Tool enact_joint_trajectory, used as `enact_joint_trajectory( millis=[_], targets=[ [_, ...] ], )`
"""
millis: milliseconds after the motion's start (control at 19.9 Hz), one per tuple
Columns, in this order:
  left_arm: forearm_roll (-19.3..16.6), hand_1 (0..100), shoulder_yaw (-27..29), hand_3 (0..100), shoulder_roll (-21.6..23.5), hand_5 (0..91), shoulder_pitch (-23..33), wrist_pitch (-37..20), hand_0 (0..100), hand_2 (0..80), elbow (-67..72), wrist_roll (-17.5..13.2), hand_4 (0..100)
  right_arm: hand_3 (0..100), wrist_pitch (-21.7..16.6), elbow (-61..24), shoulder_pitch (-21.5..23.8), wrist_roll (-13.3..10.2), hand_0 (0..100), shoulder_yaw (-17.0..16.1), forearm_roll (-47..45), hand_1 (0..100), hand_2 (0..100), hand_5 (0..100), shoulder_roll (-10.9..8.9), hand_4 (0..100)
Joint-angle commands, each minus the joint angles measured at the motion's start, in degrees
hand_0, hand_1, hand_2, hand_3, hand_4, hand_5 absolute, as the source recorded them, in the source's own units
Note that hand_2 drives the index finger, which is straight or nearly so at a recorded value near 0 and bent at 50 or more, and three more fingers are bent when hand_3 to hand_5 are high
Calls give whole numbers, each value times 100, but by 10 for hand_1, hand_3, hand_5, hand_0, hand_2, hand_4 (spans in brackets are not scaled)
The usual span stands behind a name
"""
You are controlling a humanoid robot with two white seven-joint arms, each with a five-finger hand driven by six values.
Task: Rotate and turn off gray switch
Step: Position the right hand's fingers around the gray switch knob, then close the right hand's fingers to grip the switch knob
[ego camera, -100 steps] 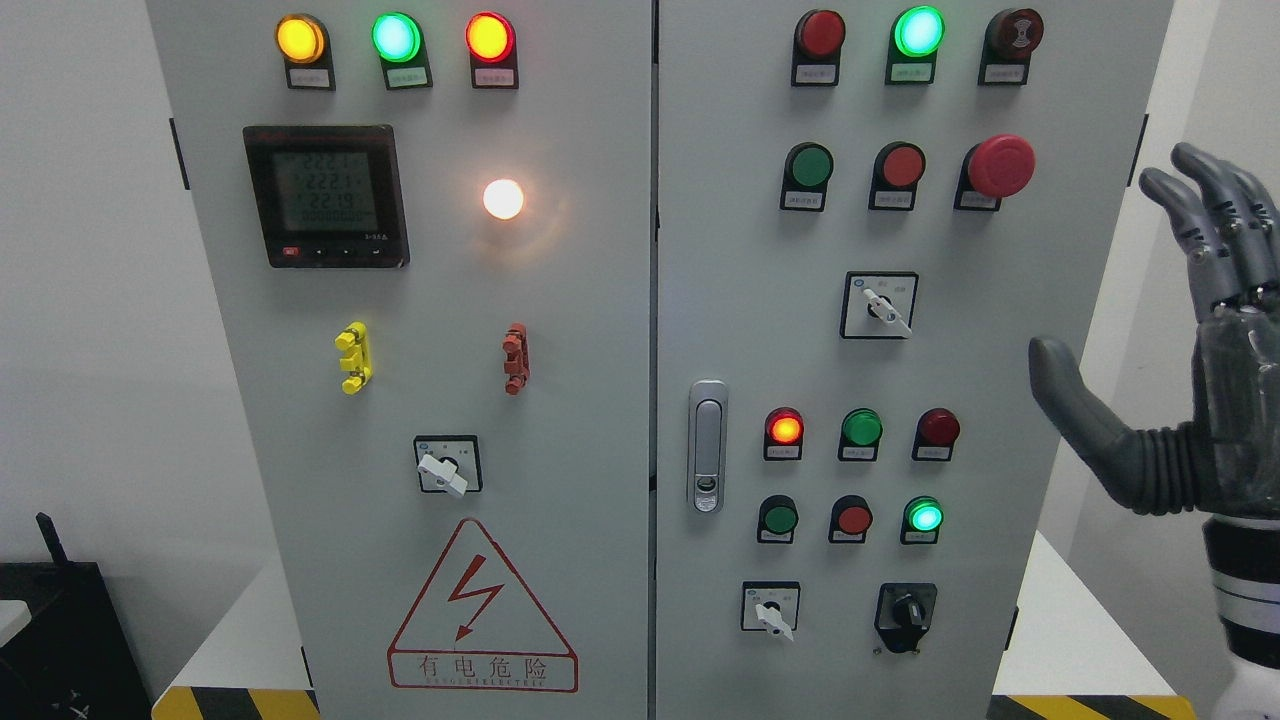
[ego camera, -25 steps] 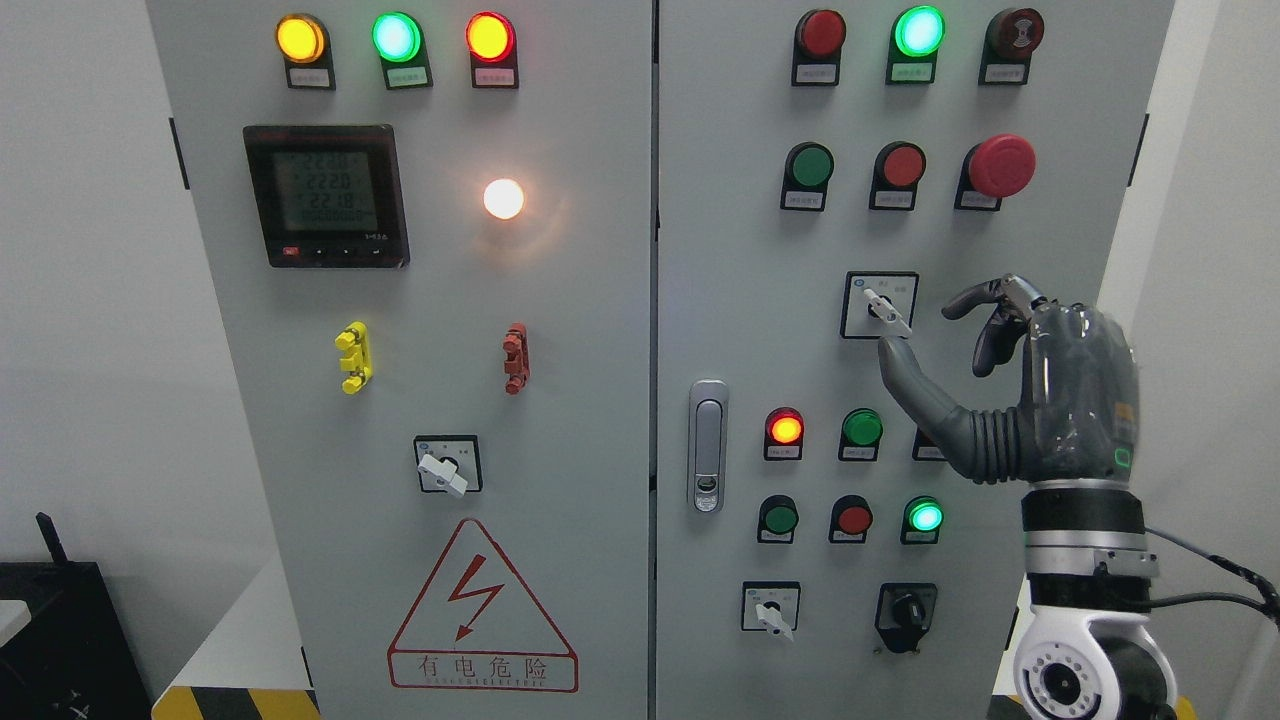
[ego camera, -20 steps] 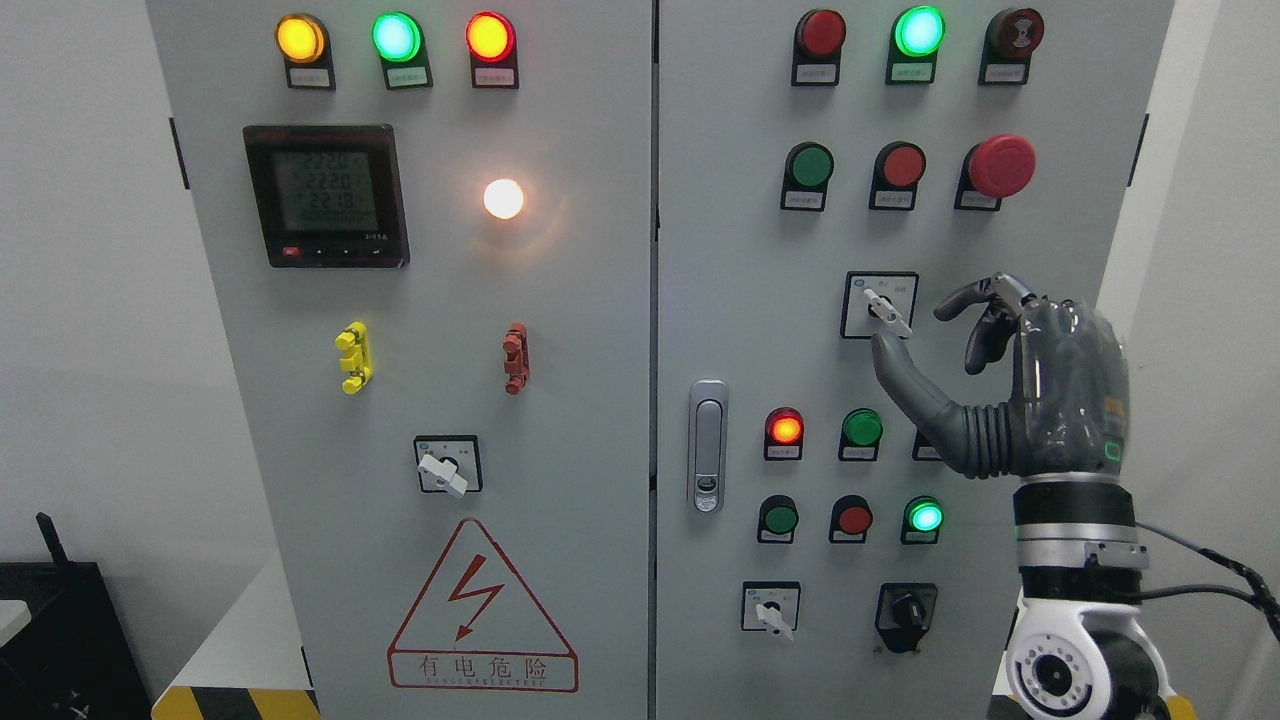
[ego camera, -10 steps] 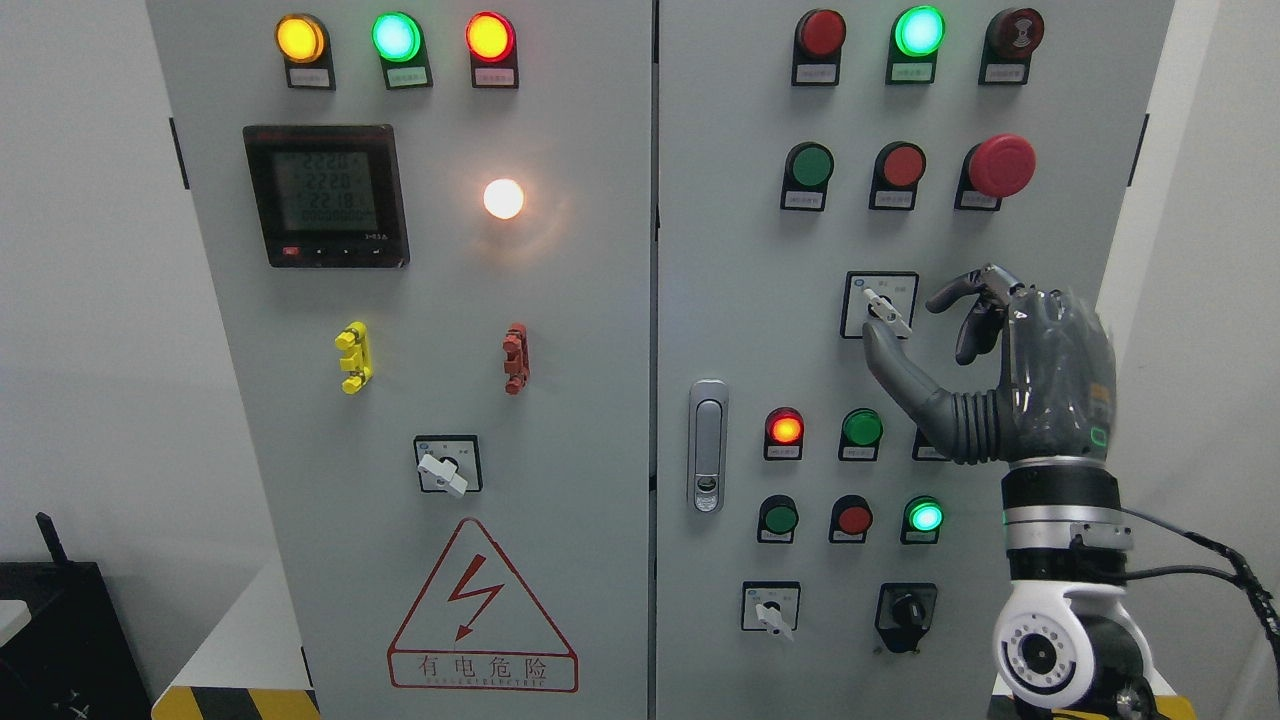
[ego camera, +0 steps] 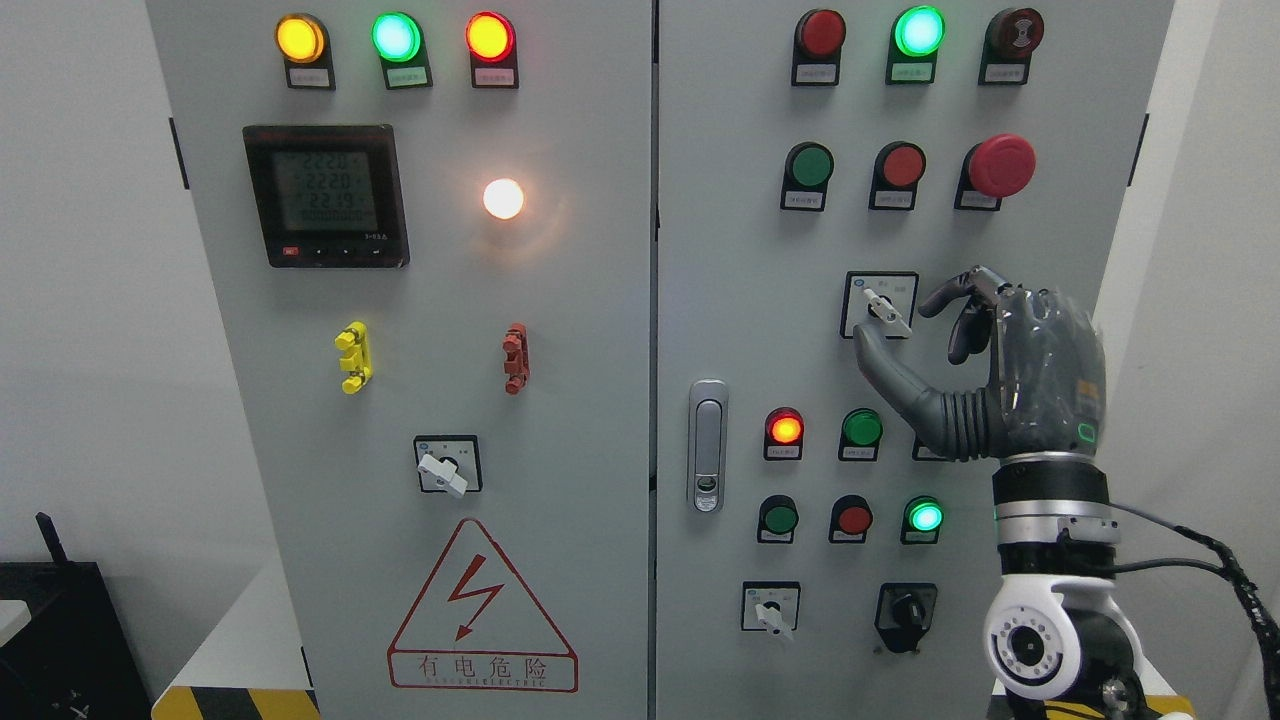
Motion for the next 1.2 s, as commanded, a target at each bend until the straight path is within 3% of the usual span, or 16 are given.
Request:
enact_joint_trajectory(
  millis=[0, 401, 1154],
  targets=[
    [0, 389, 185, 0, 0, 0, 0, 0, 120, 0, 2, 2, 0, 921, 4, 114, -8, 0, 28, 29, 76, 373, 571, 1000, 4, 889],
    [0, 389, 185, 0, 0, 0, 0, 0, 120, 0, 2, 2, 0, 921, 223, 158, -87, 18, 24, 125, 164, 390, 579, 1000, 4, 889],
    [0, 389, 185, 0, 0, 0, 0, 0, 120, 0, 2, 2, 0, 925, 250, 158, -167, 18, 26, 196, 173, 391, 621, 1000, 4, 890]
  ],
)
